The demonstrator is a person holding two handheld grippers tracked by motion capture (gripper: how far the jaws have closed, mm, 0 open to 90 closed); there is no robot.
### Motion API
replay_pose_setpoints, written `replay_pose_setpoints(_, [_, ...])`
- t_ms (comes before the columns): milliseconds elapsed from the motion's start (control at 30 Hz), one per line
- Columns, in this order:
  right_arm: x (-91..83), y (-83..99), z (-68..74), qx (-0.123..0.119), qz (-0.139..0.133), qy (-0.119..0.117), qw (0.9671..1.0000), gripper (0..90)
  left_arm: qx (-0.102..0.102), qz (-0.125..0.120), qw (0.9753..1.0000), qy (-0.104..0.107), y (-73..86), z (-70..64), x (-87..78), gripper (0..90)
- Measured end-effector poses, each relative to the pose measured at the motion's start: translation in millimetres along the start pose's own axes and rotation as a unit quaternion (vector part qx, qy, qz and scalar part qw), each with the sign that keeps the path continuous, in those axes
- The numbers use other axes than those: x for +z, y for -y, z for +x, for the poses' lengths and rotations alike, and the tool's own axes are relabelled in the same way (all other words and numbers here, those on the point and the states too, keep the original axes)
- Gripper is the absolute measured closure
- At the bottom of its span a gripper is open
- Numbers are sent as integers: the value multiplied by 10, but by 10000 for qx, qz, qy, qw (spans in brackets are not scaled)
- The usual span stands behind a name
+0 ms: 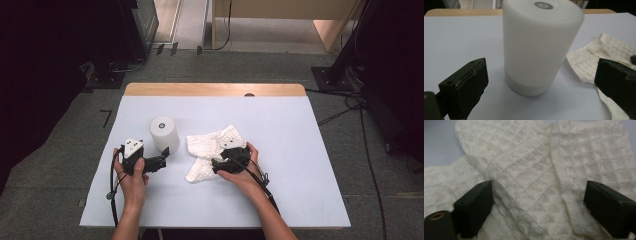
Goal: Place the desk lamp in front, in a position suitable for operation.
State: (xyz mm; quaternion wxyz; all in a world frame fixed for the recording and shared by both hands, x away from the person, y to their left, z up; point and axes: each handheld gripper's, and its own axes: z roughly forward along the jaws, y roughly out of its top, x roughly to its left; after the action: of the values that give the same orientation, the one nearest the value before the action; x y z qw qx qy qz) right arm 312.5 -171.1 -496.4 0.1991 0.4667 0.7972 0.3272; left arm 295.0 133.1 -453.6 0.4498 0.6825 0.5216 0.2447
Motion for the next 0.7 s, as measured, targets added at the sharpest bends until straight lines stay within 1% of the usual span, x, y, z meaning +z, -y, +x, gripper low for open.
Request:
replay_pose_setpoints(33, [-7, -3, -6, 15, 23, -9, 10000, 177, -28, 0, 10000, -27, 0, -5, 11, 0])
replay_pose_setpoints(67, [-13, -2, -19, 45, 14, 12, 10000, 239, -54, -13, 10000, -62, -1, -16, 24, 0])
replay_pose_setpoints(133, [-33, 2, -37, 45, -25, -60, 10000, 369, -49, -28, 10000, -78, -5, -41, 46, 0])
replay_pose_setpoints(167, [-51, 1, -41, 36, -30, -32, 10000, 509, -47, -32, 9999, -100, -8, -58, 59, 0])
replay_pose_setpoints(200, [-70, -2, -40, -17, -84, 104, 9999, 663, -34, -25, 9999, -116, -11, -74, 73, 0])
replay_pose_setpoints(233, [-115, -7, -59, -78, -144, 178, 9997, 768, 11, -7, 9999, -172, -13, -108, 106, 0])
replay_pose_setpoints(267, [-115, -7, -59, -78, -144, 178, 9997, 768, 11, -7, 9999, -172, -13, -108, 106, 0])
replay_pose_setpoints(300, [-148, -9, -75, -33, -233, 171, 9996, 788, 11, -2, 9998, -218, -13, -124, 127, 0])
replay_pose_setpoints(333, [-196, -11, -88, 15, -295, 229, 9993, 796, 2, 2, 9997, -256, -12, -139, 148, 0])
replay_pose_setpoints(367, [-248, -12, -118, 45, -419, 299, 9987, 799, 8, -1, 9995, -320, -11, -156, 170, 0])
replay_pose_setpoints(400, [-309, -11, -143, 171, -528, 370, 9978, 799, -4, -24, 9992, -398, -13, -173, 194, 0])
replay_pose_setpoints(467, [-432, 3, -213, 321, -693, 498, 9958, 793, -30, -61, 9988, -493, -22, -202, 250, 0])
replay_pose_setpoints(500, [-486, 17, -245, 385, -733, 547, 9951, 790, -29, -44, 9985, -540, -30, -215, 285, 0])
replay_pose_setpoints(533, [-534, 36, -280, 386, -744, 572, 9948, 784, -63, 4, 9983, -580, -41, -230, 317, 0])
replay_pose_setpoints(567, [-574, 61, -309, 393, -740, 573, 9948, 779, -97, 1, 9980, -621, -48, -245, 348, 0])
replay_pose_setpoints(600, [-605, 90, -338, 385, -749, 588, 9947, 772, -81, 30, 9977, -667, -55, -262, 379, 0])
replay_pose_setpoints(633, [-646, 154, -386, 387, -691, 586, 9951, 761, -73, 25, 9971, -755, -64, -294, 434, 0])
replay_pose_setpoints(667, [-646, 154, -386, 387, -691, 586, 9951, 761, -73, 25, 9971, -755, -64, -294, 434, 0])
replay_pose_setpoints(700, [-656, 178, -399, 406, -673, 578, 9952, 755, -73, 32, 9963, -860, -71, -317, 471, 0])
